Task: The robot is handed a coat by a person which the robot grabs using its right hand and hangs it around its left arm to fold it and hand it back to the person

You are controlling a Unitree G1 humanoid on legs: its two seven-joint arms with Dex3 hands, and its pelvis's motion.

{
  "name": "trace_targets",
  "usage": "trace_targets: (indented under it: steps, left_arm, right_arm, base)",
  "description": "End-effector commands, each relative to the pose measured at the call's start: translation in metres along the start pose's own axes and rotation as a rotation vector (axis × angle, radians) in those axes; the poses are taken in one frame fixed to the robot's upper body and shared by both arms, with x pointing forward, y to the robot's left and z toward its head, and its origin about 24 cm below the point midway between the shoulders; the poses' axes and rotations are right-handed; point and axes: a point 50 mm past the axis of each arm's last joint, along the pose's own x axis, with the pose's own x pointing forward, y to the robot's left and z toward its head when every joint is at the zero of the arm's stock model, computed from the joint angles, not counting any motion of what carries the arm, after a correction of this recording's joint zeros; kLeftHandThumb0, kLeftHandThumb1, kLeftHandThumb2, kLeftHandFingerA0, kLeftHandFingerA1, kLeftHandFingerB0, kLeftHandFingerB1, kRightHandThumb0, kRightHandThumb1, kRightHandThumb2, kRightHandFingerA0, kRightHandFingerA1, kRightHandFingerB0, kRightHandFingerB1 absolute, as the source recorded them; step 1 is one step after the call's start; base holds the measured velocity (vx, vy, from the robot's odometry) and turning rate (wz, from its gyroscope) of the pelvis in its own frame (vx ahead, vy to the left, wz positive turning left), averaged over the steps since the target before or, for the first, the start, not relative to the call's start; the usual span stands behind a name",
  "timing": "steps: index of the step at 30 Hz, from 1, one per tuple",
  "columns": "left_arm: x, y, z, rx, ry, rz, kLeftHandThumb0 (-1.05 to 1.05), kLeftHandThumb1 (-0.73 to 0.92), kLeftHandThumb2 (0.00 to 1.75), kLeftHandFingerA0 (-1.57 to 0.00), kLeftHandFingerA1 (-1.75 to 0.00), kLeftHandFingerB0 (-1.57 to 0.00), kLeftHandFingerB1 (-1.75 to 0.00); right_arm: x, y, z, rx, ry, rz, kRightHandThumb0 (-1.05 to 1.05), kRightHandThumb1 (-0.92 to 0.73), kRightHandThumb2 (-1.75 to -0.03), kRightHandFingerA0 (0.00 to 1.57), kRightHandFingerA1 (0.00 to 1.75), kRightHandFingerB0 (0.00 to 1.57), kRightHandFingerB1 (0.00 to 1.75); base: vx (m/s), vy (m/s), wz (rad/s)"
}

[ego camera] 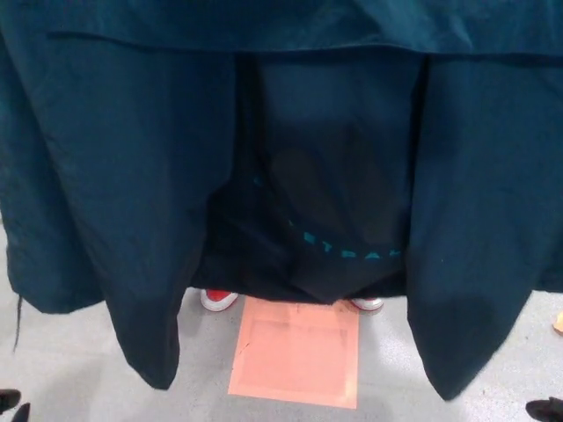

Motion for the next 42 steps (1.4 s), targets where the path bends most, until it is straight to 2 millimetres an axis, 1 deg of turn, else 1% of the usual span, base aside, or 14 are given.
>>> trace_targets:
  steps: [1, 2, 6, 7, 9, 20, 22, 23, 25, 26, 28, 31, 32, 42]
  left_arm:
    - [-0.003, 0.004, -0.005, -0.015, -0.004, -0.027, -0.71, 0.77, 1.06, -0.12, -0.45, -0.02, -0.39]
    - [-0.003, 0.004, -0.006, 0.000, -0.006, -0.024, -0.33, 0.62, 1.15, 0.00, -0.47, 0.00, -0.47]
    - [-0.003, 0.002, -0.008, 0.003, -0.006, -0.028, -0.34, 0.60, 1.14, 0.00, -0.47, 0.00, -0.47]
    - [-0.004, 0.001, -0.010, 0.013, -0.007, -0.036, -0.69, 0.77, 1.07, -0.08, -0.43, -0.06, -0.41]
    - [-0.004, -0.002, -0.012, 0.020, -0.022, -0.052, -0.33, 0.62, 1.15, 0.00, -0.48, 0.00, -0.46]
    - [-0.005, 0.002, -0.012, -0.005, -0.019, -0.038, -0.34, 0.59, 1.13, 0.00, -0.47, 0.00, -0.46]
    - [-0.005, 0.001, -0.012, -0.009, -0.029, -0.048, -0.72, 0.92, 0.71, -0.14, -0.30, -0.14, -0.30]
    - [-0.005, 0.001, -0.012, -0.010, -0.036, -0.054, -0.84, 0.81, 1.07, -0.08, -0.40, -0.05, -0.39]
    - [-0.005, 0.002, -0.011, -0.017, -0.036, -0.056, -0.84, 0.81, 1.07, -0.08, -0.40, -0.05, -0.39]
    - [-0.005, 0.002, -0.011, -0.026, -0.036, -0.052, -0.71, 0.92, 0.70, -0.14, -0.29, -0.13, -0.30]
    - [-0.005, 0.004, -0.006, -0.024, -0.039, -0.040, -0.34, 0.59, 1.13, 0.00, -0.47, -0.01, -0.47]
    - [-0.004, 0.005, -0.005, -0.015, -0.041, -0.032, -0.34, 0.60, 1.14, 0.00, -0.47, 0.00, -0.47]
    - [-0.005, 0.006, -0.005, -0.009, -0.044, -0.038, -0.33, 0.61, 1.14, 0.00, -0.47, 0.00, -0.46]
    - [-0.004, 0.006, 0.001, 0.013, -0.067, -0.057, -0.34, 0.60, 1.14, 0.00, -0.48, 0.00, -0.46]
  right_arm:
    - [-0.003, -0.005, -0.004, 0.032, -0.063, -0.055, -0.73, -0.71, -0.97, 0.10, 0.42, 0.05, 0.32]
    - [-0.004, -0.005, 0.002, 0.035, -0.123, -0.088, -0.34, -0.53, -1.08, 0.01, 0.47, 0.00, 0.47]
    - [-0.016, -0.008, 0.028, 0.053, -0.399, -0.180, -0.35, -0.51, -1.06, 0.00, 0.47, 0.00, 0.47]
    - [-0.028, -0.010, 0.040, 0.074, -0.539, -0.231, -0.36, -0.49, -1.05, 0.00, 0.48, 0.00, 0.47]
    - [-0.074, -0.010, 0.068, 0.104, -0.862, -0.345, -0.36, -0.51, -1.07, 0.00, 0.48, 0.00, 0.48]
    - [-0.222, -0.006, 0.096, 0.231, -1.530, -0.538, -0.63, -0.78, -0.63, 0.34, 0.39, 0.27, 0.33]
    - [-0.250, -0.013, 0.105, 0.257, -1.696, -0.611, -0.60, -0.79, -0.63, 0.37, 0.41, 0.28, 0.34]
    - [-0.275, -0.021, 0.118, 0.253, -1.811, -0.670, -0.67, -0.62, -1.03, 0.36, 0.56, 0.17, 0.46]
    - [-0.286, -0.025, 0.122, 0.247, -1.844, -0.682, -0.67, -0.62, -1.03, 0.36, 0.56, 0.17, 0.46]
    - [-0.299, -0.030, 0.128, 0.209, -1.905, -0.704, -0.67, -0.63, -1.04, 0.36, 0.57, 0.18, 0.48]
    - [-0.332, -0.049, 0.138, 0.068, -2.035, -0.752, -0.73, -0.80, -0.64, 0.40, 0.40, 0.33, 0.36]
    - [-0.345, -0.055, 0.138, 0.040, -2.094, -0.742, -0.64, -0.55, -1.00, 0.35, 0.55, 0.15, 0.46]
    - [-0.348, -0.056, 0.140, 0.044, -2.109, -0.756, -0.69, -0.74, -0.62, 0.38, 0.37, 0.27, 0.34]
    - [-0.361, -0.078, 0.189, 0.143, -2.208, -0.820, -0.82, -0.75, -0.62, 0.39, 0.40, 0.27, 0.33]
  base:
    - [0.08, 0.000, 0.00]
    - [0.08, 0.001, 0.02]
    - [0.04, 0.000, 0.00]
    - [0.00, 0.000, 0.00]
    - [0.00, 0.000, 0.00]
    - [0.00, 0.000, 0.00]
    - [0.00, 0.000, 0.00]
    - [0.00, 0.000, 0.00]
    - [0.00, 0.000, 0.00]
    - [0.00, 0.000, 0.00]
    - [0.00, 0.000, 0.00]
    - [0.00, 0.000, 0.00]
    - [0.00, 0.000, 0.00]
    - [0.00, 0.000, 0.00]
